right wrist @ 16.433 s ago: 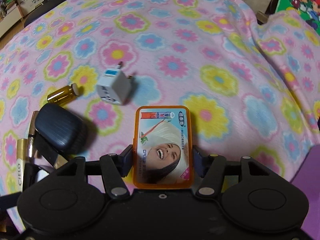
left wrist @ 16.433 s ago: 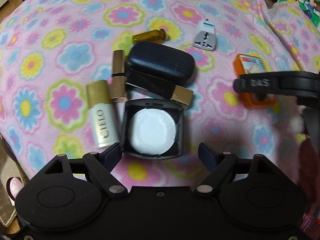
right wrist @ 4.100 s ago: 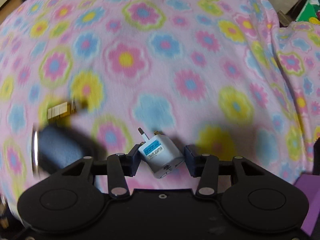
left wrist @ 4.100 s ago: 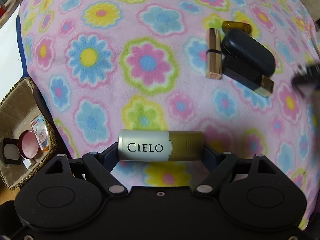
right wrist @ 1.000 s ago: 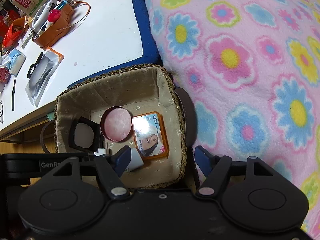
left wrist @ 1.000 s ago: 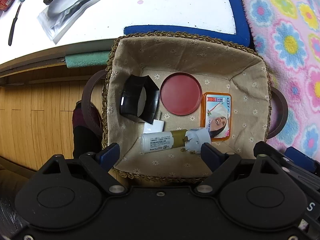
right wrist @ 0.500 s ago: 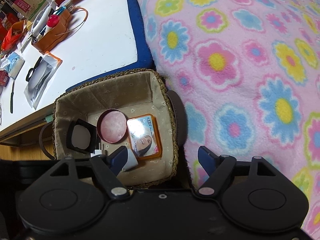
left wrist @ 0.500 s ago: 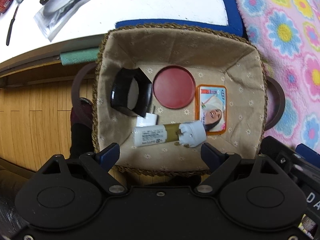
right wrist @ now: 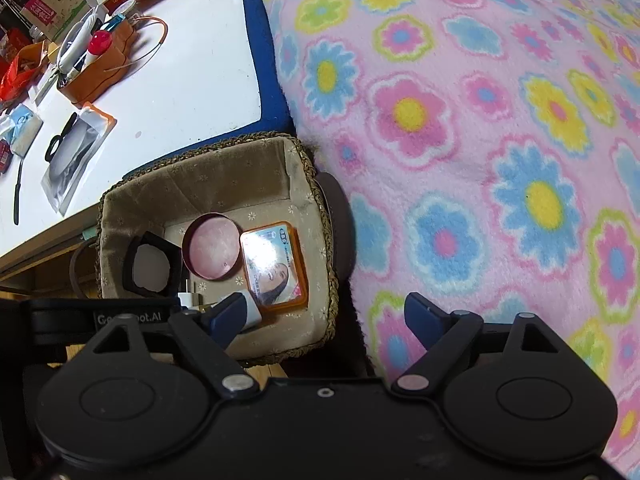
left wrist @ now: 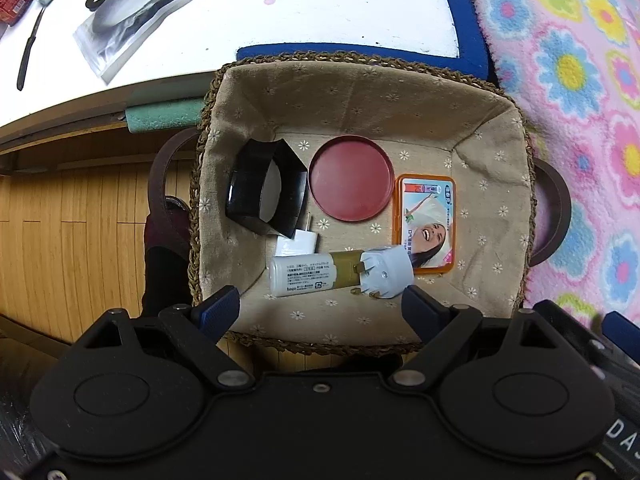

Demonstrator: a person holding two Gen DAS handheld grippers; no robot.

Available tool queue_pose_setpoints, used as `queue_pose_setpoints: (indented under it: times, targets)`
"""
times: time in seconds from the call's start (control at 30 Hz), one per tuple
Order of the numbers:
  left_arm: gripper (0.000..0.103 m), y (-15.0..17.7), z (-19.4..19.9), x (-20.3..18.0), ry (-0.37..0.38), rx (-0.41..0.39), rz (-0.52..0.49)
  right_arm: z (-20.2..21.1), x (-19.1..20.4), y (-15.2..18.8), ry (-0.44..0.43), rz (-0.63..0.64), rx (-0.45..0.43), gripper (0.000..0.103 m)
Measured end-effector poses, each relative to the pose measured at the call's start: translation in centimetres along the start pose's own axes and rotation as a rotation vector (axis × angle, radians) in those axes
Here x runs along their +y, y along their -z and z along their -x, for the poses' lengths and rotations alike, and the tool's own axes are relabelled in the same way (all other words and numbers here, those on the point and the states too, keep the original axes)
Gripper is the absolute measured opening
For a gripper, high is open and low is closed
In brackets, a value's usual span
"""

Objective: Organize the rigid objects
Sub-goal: 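Hold both tools above the basket, then move the right tool toward the black USB stick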

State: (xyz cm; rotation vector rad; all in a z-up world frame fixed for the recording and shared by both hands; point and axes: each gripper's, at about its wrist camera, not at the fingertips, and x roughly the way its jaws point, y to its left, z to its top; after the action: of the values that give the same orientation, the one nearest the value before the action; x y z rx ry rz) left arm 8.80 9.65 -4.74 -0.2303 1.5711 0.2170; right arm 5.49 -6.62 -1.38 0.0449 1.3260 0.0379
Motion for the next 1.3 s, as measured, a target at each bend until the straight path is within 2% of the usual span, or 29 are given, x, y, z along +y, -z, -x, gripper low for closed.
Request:
queue_pose_setpoints:
  times: [0.17, 0.23, 0.8, 1.17, 1.3]
  targets:
    - [0.084, 0.0, 0.0, 0.0, 0.001, 0.0, -0.004, 0.0, 0.0, 0.3, 0.007, 0.005, 0.003, 0.096]
    - [0.084, 0.1, 0.0, 0.0, 0.004, 0.001, -0.006, -0.1, 0.0, 0.3, 0.009, 0.002, 0.007, 0.103]
    - [0.084, 0.0, 0.1, 0.0, 0.008, -0.004, -0.017, 0.5, 0.2, 0.3, 0.03, 0.005, -0.02, 0.103]
    - [0.084, 0.1, 1.0, -0.3, 0.023, -0.057, -0.034, 1.4, -0.6, 0.8, 0.058, -0.038, -0.055, 0.103]
    - [0.085, 0.2, 1.3, -0.6, 0.027, -0.074, -0.039, 1.7, -1.3, 0.9, 0.045, -0.058, -0.029, 0.103]
